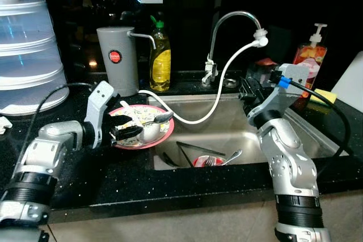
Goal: Kitchen organization
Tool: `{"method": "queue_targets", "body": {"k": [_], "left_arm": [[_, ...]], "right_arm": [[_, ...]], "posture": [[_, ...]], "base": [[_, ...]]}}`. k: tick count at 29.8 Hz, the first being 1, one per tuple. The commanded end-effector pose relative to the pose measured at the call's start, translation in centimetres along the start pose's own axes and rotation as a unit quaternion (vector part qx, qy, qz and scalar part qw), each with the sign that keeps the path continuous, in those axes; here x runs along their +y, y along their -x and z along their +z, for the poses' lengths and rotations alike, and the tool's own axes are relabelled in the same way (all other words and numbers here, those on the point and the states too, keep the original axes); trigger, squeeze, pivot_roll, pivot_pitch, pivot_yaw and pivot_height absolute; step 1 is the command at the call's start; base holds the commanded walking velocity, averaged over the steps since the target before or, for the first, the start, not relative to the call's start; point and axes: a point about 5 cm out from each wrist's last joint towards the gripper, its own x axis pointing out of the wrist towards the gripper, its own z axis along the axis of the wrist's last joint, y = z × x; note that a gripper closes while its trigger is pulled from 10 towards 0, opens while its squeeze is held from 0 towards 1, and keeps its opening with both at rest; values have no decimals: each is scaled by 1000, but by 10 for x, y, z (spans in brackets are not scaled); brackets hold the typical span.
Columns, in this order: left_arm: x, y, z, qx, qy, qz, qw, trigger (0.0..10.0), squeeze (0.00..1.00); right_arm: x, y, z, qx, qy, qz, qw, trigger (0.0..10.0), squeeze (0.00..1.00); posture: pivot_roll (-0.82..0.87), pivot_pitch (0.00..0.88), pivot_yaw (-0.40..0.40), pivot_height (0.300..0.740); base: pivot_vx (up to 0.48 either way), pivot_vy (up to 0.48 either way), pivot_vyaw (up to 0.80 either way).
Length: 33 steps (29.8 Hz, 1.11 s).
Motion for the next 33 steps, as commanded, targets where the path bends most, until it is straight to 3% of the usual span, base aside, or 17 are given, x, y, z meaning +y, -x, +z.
{"method": "queue_targets", "body": {"k": [1,4,10,14,21,29,30,31,32,33], "left_arm": [[0,-4,2,-2,-3,-4,1000,10000,0],[-3,-14,11,-30,18,-36,999,10000,0],[-7,-21,34,-79,17,-73,994,10000,0],[-6,-22,36,-77,14,-75,994,10000,0],[-10,-32,6,-7,3,-71,997,10000,0],[-11,-35,-16,47,-17,-63,997,10000,0],[-12,-35,-21,59,-32,-61,996,3647,0],[-12,-35,-21,59,-32,-61,996,3647,0],[-12,-35,-23,61,-37,-58,996,2706,0],[-11,-35,-23,63,-47,-52,996,0,0]], "right_arm": [[-1,0,-1,1,-3,0,1000,10000,0],[0,0,0,0,-2,2,1000,10000,0],[1,0,2,-3,-2,2,1000,10000,0],[1,1,2,-3,-1,0,1000,10000,0],[2,0,1,-3,-4,2,1000,10000,0],[2,0,2,-3,-2,1,1000,10000,0],[1,1,2,-2,-3,0,1000,10000,0],[1,1,2,-2,-3,0,1000,10000,0],[1,1,2,-2,-3,-1,1000,10000,0],[1,1,2,-2,-3,-1,1000,10000,0]], "posture": [[56,25,-41,740],[49,22,-40,740],[44,19,-31,740],[48,19,-31,740],[52,19,-35,740],[49,23,-34,740],[52,24,-34,740],[52,24,-34,740],[52,24,-34,740],[52,23,-34,740]], "base": [[0,0,0],[0,0,0],[0,0,0],[0,0,0],[0,0,0],[0,0,0],[0,0,0],[0,0,0],[0,0,0],[0,0,0]]}}
